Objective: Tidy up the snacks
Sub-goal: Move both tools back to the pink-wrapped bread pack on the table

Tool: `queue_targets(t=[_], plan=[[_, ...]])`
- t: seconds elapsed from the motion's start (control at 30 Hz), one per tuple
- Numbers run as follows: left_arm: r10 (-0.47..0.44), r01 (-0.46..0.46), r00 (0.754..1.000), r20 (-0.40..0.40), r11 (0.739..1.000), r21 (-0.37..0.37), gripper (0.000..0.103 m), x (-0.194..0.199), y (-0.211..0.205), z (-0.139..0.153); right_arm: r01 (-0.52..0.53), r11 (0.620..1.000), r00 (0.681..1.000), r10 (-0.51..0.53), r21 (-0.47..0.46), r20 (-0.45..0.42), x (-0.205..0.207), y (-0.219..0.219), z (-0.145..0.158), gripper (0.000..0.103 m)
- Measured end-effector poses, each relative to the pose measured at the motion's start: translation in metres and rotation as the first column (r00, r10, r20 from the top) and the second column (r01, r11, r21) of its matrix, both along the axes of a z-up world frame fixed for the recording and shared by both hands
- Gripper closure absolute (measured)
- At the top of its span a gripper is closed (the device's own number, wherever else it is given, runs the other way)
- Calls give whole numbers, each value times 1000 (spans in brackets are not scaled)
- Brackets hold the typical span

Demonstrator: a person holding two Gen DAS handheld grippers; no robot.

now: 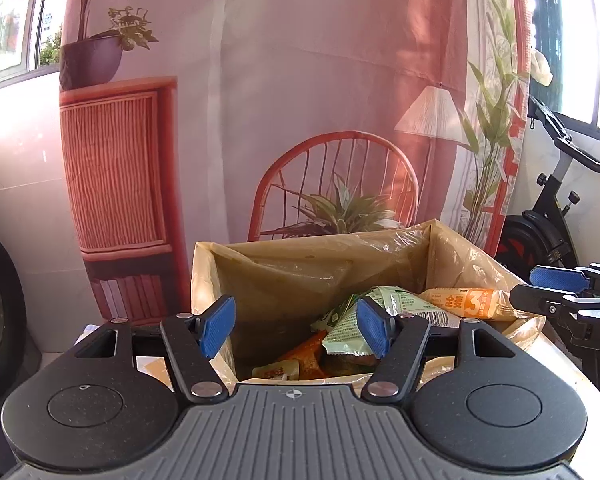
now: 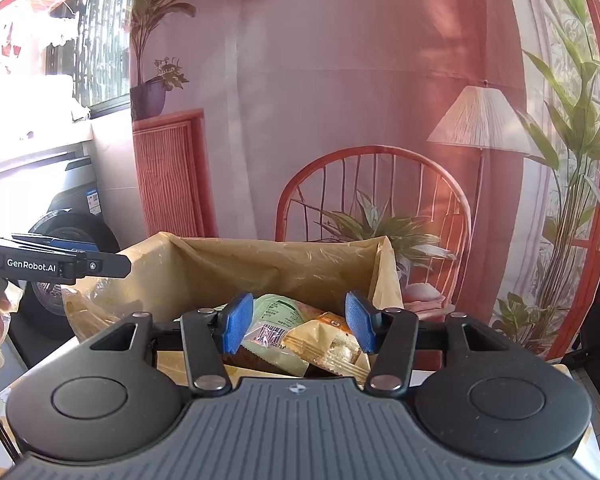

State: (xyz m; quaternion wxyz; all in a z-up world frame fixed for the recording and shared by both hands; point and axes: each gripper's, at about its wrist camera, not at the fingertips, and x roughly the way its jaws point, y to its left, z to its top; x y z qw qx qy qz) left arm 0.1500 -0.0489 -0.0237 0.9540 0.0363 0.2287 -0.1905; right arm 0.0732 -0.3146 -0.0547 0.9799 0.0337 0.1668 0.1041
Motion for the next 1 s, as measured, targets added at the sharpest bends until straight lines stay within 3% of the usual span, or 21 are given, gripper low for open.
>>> queue_targets(t=[0.33,0.57,0.73,0.87,1.0], plan=[[-70,70,997,-27,998,-10,34,-46,20,-13,-27,1000,999,27,-3,-24,-45,-1,-16,44],[-88,86,992,-96,996,-22,34,-64,28,-51,27,999,989,-23,24,-149,-57,-21,-59,44],[-116,113,981,-154,993,-27,34,-66,23,-76,62,997,945,-42,50,-324,-46,-35,-112,44],[-120,118,975,-186,993,-22,34,-62,19,-91,101,992,911,-61,78,-408,-35,-41,-143,44],[-109,108,971,-211,994,-16,34,-57,22,-100,159,967,876,-45,200,-480,-31,-46,-161,45]])
